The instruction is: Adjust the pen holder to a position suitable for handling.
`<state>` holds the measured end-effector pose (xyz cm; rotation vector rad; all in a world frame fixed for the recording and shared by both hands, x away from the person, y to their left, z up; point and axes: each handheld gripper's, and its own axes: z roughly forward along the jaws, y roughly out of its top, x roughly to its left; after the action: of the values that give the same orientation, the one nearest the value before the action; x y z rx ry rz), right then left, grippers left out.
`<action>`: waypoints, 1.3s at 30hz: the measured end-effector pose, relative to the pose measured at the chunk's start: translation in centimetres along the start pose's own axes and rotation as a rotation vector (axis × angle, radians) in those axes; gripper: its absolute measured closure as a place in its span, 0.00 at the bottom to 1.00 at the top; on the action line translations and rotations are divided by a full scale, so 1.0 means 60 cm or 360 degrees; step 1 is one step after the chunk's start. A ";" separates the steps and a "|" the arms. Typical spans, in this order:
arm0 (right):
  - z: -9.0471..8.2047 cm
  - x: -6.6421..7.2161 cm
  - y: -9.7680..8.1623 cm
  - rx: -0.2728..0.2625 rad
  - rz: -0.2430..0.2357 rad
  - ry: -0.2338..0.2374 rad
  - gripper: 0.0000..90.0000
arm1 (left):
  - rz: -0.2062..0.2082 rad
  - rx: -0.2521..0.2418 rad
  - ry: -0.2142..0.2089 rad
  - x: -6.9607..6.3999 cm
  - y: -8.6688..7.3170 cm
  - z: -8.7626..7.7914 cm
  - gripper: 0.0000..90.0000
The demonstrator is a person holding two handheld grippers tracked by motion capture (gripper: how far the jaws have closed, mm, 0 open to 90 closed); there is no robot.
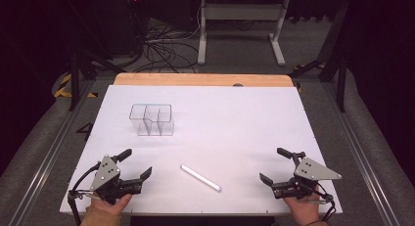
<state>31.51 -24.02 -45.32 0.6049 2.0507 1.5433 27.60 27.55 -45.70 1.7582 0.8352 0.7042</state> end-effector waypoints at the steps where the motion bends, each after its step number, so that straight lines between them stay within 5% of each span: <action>1: 0.000 0.000 0.000 -0.0001 0.0000 0.0003 0.02 | 0.0006 0.0000 0.0005 0.001 0.000 -0.001 0.14; 22: 0.013 -0.007 -0.013 0.0028 0.0035 0.0057 0.02 | 0.0008 0.0014 0.0000 0.003 0.014 -0.002 0.17; 39: 0.018 -0.016 -0.029 0.0100 0.0086 0.0085 0.02 | -0.0006 0.0054 -0.0076 0.021 0.049 0.018 0.17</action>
<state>32.84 -24.28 -47.13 0.6541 2.1460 1.5461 29.77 27.27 -43.13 1.7966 0.8220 0.6463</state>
